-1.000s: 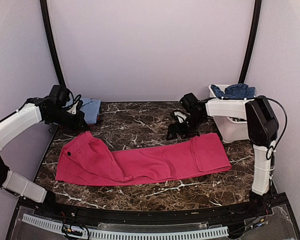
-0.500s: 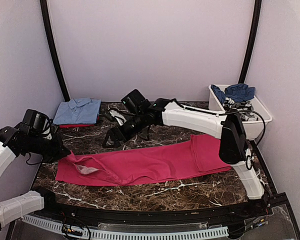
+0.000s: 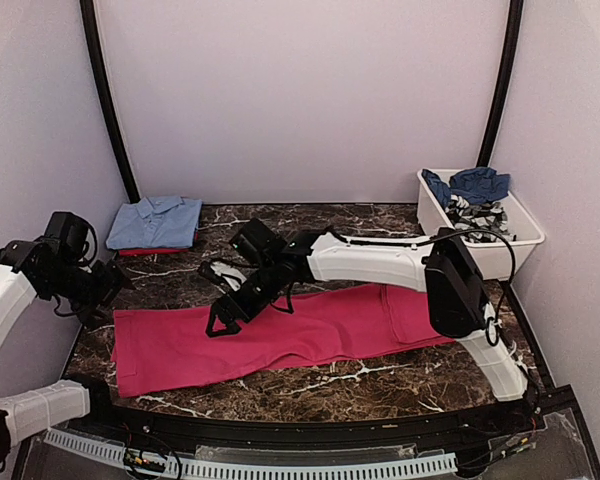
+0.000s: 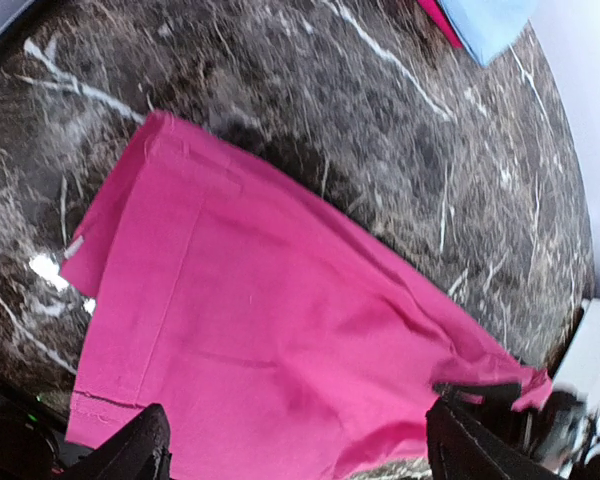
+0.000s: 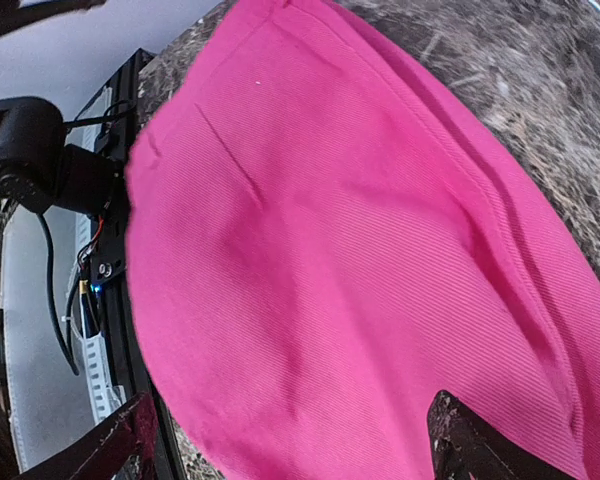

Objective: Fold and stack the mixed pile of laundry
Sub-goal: Smooth out the 1/3-rectangle-folded trousers at the center of the board.

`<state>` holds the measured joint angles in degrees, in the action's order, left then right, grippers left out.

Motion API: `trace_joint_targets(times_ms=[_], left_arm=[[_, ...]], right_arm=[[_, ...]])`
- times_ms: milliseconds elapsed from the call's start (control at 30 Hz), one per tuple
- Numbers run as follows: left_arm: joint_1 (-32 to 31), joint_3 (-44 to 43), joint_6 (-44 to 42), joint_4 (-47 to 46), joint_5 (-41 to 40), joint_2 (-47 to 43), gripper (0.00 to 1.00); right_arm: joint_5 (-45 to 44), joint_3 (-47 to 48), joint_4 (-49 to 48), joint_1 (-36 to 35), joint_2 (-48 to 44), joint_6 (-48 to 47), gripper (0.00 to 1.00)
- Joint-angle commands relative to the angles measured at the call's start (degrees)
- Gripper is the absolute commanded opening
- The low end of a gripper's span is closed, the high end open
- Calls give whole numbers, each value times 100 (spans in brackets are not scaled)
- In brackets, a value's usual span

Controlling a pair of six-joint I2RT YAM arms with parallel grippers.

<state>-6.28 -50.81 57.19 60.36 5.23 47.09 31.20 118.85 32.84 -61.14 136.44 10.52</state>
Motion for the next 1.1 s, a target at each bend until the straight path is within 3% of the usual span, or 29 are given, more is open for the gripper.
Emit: trace_joint_targets(times_ms=[0,133,233,467,833,967,1067], left_arm=[[1427,-447,-909,-503,237,365,90],[2799,-769,-1640,-635,1150,852,96],[3186,-1001,-1758,-578,1383,1335,99],[3716,-934,-1876,-650,1762,1685,99],[3740,-283,-1796,-846,1962,1599,99],[3744,-248,-1852,-879,2048,1620,99],[3735,-253,-1965,-895,2097,1664,99]], right_arm=[[-719,-86,-609,-619,-467,-458,91],[-1127,811,-516,-1065,2,-997,91],[-1130,1414,-439,-1261,460,-1633,87],[-1114,1632,-414,-1658,1116,-2590,69],[-1872,2465,-243,-1761,2255,-2756,73],[-2669,2274,-400,-1729,2373,-2790,56],[-2976,2031,-488,-1580,2246,-2648,25]])
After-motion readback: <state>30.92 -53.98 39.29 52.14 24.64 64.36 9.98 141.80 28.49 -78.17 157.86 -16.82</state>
